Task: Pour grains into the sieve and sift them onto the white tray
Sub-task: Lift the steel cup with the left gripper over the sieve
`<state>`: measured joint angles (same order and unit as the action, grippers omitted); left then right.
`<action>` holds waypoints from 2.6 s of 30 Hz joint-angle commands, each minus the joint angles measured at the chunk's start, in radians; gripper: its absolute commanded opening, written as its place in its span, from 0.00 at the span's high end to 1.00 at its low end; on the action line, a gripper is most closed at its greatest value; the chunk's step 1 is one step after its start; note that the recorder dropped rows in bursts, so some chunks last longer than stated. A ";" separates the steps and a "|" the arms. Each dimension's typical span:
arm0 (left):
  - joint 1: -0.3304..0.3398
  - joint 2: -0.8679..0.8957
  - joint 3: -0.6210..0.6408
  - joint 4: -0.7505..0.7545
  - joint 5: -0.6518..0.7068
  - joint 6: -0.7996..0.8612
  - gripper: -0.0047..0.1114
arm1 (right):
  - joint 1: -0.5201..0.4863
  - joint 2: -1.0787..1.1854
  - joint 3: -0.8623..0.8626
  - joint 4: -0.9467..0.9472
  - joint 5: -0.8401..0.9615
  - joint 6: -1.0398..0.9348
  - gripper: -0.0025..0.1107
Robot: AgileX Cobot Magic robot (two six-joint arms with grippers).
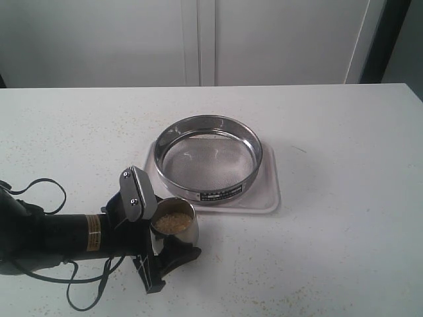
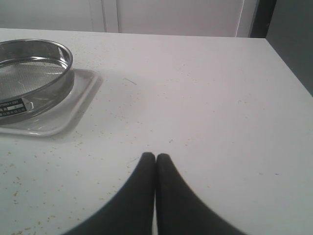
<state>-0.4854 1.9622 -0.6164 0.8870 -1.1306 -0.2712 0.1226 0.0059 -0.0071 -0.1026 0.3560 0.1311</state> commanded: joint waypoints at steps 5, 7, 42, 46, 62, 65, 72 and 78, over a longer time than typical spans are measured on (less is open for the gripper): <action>-0.006 0.002 -0.003 0.011 -0.004 -0.023 0.96 | -0.004 -0.006 0.007 -0.001 -0.014 0.005 0.98; -0.006 0.002 -0.003 0.011 -0.004 -0.025 0.96 | -0.004 -0.006 0.007 -0.001 -0.014 0.005 0.98; -0.006 -0.294 -0.001 0.111 0.341 -0.390 0.96 | -0.004 -0.006 0.007 -0.001 -0.014 0.005 0.98; -0.006 -0.367 -0.001 0.113 0.438 -0.412 0.96 | -0.004 -0.006 0.007 -0.001 -0.014 0.005 0.98; -0.006 -0.458 -0.166 0.417 0.747 -0.784 0.96 | -0.004 -0.006 0.007 -0.001 -0.014 0.005 0.98; -0.006 -0.445 -0.227 0.544 0.749 -0.898 0.96 | -0.004 -0.006 0.007 -0.001 -0.014 0.005 0.98; -0.006 -0.392 -0.347 0.692 0.770 -1.020 0.96 | -0.004 -0.006 0.007 -0.001 -0.014 0.005 0.98; -0.006 -0.320 -0.419 0.707 0.784 -1.030 0.96 | -0.004 -0.006 0.007 -0.001 -0.014 0.005 0.98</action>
<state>-0.4854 1.6175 -1.0005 1.5692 -0.3604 -1.2847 0.1226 0.0059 -0.0071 -0.1026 0.3560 0.1311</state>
